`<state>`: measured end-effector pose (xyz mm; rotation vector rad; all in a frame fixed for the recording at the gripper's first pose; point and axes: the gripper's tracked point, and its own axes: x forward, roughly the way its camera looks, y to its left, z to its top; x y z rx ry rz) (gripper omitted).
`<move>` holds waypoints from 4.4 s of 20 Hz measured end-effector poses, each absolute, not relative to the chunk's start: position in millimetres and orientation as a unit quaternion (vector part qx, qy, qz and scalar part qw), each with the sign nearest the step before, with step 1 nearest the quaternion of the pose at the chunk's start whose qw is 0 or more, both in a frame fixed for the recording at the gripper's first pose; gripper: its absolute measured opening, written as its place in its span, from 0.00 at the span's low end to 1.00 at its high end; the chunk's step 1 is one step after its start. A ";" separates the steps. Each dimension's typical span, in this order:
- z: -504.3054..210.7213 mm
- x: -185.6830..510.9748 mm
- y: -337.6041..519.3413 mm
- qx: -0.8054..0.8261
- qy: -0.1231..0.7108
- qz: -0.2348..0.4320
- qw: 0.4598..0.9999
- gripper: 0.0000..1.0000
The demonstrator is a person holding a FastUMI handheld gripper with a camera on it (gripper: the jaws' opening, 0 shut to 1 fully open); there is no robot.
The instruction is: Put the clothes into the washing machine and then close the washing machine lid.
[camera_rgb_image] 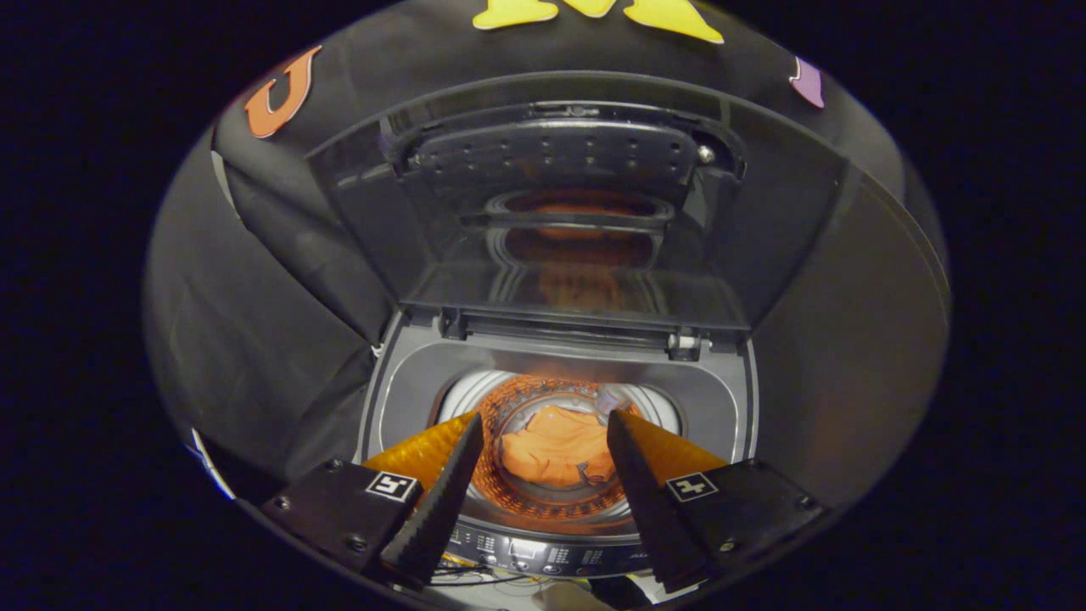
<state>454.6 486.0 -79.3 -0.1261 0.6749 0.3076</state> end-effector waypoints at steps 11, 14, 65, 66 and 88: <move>43.5 444.8 488.4 -0.110 0.161 0.177 0.965 0.92; 85.0 445.4 487.7 -0.099 0.123 0.181 0.971 0.92; 110.9 547.8 499.6 -0.025 0.101 0.102 0.989 0.94; 109.9 545.1 499.4 -0.025 0.096 0.103 0.990 0.94; 75.8 476.7 487.3 -0.033 0.093 0.117 0.988 0.94</move>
